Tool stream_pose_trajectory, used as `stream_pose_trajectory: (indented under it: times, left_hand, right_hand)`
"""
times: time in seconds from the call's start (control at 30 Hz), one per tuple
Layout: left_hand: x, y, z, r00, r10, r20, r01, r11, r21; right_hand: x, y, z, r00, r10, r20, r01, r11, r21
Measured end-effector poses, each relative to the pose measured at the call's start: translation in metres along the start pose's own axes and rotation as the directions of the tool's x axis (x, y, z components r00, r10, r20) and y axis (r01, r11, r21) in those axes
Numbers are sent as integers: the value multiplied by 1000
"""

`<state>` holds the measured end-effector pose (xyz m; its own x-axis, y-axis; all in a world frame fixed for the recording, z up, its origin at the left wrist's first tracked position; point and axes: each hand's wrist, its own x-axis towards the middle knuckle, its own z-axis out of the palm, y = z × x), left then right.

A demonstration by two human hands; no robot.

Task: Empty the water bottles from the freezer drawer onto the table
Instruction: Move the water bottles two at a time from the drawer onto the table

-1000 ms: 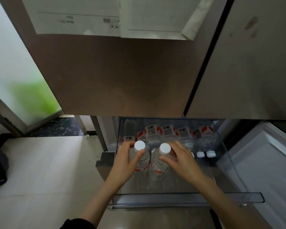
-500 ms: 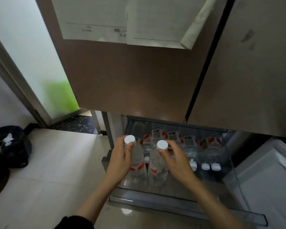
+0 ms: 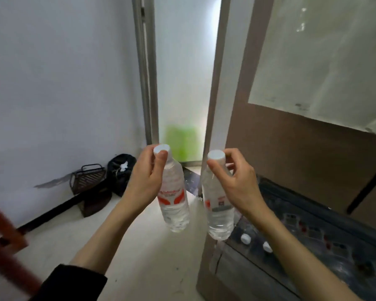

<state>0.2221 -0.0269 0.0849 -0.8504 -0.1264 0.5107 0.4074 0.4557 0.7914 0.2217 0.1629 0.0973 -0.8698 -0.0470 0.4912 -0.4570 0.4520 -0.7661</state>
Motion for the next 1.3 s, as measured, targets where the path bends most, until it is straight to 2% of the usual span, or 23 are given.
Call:
stream_pose_trajectory:
  times: [0.2, 0.33, 0.43, 0.57, 0.87, 1.1, 1.3]
  left_hand:
    - [-44, -60, -154, 971, -94, -222, 132, 977, 166]
    - [-75, -99, -266, 955, -129, -265, 199, 946, 256]
    - [-97, -128, -346, 932, -145, -333, 258, 909, 327]
    - [-118, -163, -432, 878, -226, -422, 381, 864, 330]
    - [-122, -240, -562, 769, -345, -538, 545, 794, 270]
    - [-88, -311, -646, 676, -420, -606, 675, 683, 280]
    - [-65, -377, -708, 606, -432, -668, 741, 611, 277]
  right_hand:
    - [-3, -56, 151, 984, 60, 167, -88, 982, 165]
    - [-18, -110, 264, 958, 2, 286, -69, 972, 225]
    - [-28, -150, 341, 946, -52, 319, -37, 963, 268]
    - [-37, -191, 429, 914, -100, 393, -35, 947, 321]
    - [-27, -252, 605, 765, -242, 597, 65, 951, 302]
    - [6, -277, 730, 652, -302, 696, 153, 951, 269]
    - [25, -293, 830, 620, -273, 736, 94, 957, 276]
